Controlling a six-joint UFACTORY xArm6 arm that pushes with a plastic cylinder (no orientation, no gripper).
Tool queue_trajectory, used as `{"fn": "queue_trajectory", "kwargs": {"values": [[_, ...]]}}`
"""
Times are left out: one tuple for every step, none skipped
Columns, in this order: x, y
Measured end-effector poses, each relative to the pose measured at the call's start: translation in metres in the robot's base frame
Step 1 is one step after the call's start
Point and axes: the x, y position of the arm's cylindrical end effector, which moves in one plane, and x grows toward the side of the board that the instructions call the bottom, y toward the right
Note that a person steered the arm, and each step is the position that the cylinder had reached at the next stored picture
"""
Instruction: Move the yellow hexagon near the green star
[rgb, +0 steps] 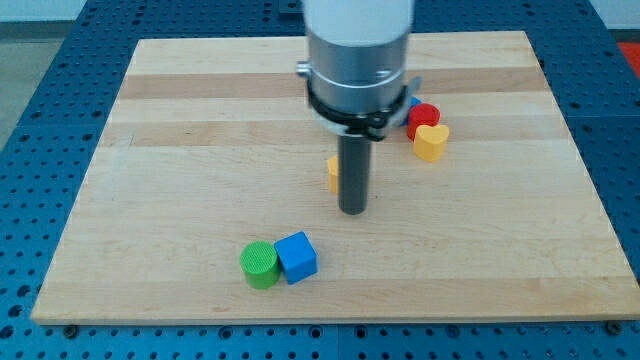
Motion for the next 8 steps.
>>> {"fn": "queue_trajectory", "kwargs": {"values": [[-0.011, 0.0], [-0.017, -0.016], [-0.022, -0.02], [-0.018, -0.02], [-0.005, -0.034], [-0.01, -0.051], [-0.022, -0.05], [-0.039, -0.045]]}}
